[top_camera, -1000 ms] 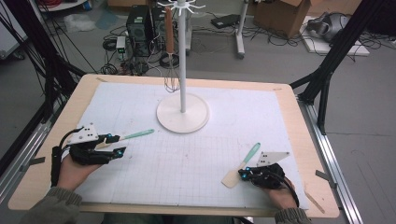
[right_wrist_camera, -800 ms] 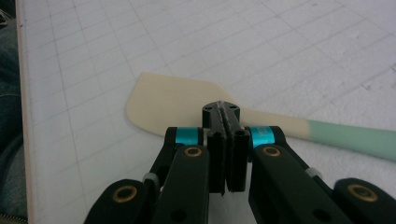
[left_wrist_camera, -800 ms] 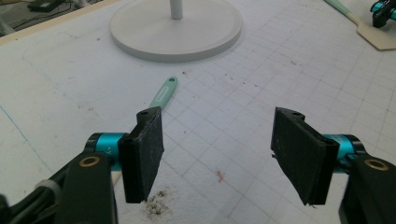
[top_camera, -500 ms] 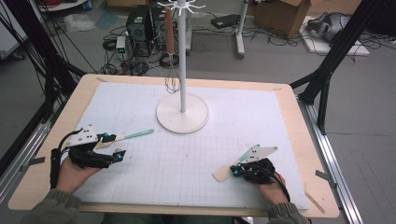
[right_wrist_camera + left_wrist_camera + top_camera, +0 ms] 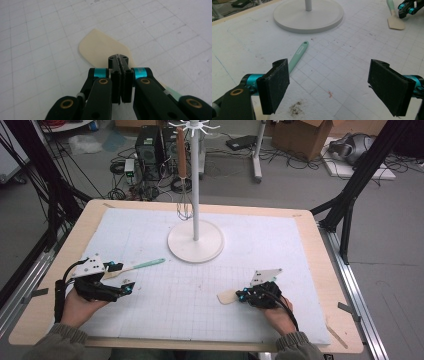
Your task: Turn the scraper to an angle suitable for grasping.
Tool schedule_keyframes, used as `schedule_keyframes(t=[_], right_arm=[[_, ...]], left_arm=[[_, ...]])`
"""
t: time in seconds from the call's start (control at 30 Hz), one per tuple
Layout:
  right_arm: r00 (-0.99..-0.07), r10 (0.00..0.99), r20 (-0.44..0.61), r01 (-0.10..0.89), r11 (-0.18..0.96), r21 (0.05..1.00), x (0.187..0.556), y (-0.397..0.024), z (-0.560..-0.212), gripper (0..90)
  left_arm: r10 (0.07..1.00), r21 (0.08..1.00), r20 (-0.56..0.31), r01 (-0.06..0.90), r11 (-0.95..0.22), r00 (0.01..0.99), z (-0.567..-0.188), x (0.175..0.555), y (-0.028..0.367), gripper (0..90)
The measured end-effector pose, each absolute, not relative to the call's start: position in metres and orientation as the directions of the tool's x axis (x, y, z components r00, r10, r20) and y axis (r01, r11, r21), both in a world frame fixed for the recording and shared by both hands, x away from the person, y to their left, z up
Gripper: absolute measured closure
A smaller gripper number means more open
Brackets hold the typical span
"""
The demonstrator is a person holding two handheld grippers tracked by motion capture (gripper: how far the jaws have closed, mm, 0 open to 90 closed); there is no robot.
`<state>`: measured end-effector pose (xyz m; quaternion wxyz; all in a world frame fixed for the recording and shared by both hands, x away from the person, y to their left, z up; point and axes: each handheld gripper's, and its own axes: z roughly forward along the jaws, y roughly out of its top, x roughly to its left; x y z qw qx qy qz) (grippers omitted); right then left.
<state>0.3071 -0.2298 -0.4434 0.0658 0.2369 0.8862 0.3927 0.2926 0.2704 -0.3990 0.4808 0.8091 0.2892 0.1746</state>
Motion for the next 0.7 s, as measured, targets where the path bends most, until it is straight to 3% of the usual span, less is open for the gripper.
schedule_keyframes(t=[0.7], right_arm=[[-0.869, 0.487, 0.087, 0.388, 0.562, 0.731, 0.328, -0.208, -0.444, 89.4]], left_arm=[[0.629, 0.882, 0.004, 0.293, -0.369, 0.778, -0.398, 0.293, 0.269, 17.6]])
